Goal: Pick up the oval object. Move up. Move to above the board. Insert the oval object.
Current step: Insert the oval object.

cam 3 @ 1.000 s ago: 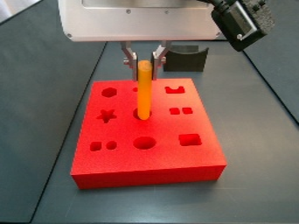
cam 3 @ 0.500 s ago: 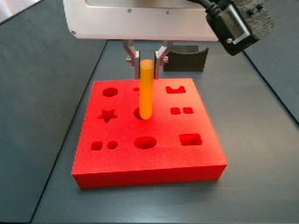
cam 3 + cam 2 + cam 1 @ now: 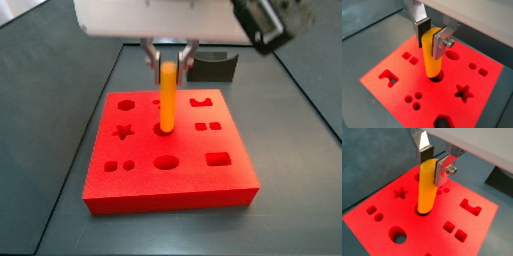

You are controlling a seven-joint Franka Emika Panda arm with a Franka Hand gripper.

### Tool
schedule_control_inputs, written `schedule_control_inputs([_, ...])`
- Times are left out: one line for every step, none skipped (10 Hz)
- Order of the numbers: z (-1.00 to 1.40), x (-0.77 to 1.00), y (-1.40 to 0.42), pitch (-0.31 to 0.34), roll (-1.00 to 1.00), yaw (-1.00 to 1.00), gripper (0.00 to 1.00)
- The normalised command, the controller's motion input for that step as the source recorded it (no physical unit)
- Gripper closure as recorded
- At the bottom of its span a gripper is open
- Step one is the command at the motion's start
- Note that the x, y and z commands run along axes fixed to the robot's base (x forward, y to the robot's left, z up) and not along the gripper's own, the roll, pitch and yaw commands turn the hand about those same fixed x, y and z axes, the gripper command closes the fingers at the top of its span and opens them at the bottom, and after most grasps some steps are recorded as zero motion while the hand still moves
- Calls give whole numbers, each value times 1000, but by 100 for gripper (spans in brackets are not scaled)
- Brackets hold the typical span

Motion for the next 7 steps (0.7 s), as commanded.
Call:
schedule_control_inputs([163,6,0,27,54,-177,100])
schedule_control_inputs([0,0,-20,0,104,-131,100])
schedule_control_inputs([0,0,-26,0,113,-117,100])
schedule_control_inputs([0,0,-31,0,96,-69,100])
schedule_control_inputs([0,0,-26,3,73,0,100])
schedule_control_inputs([-6,9,0,0,109,0,100])
schedule_control_inputs([-109,0,-23,0,177,9,100])
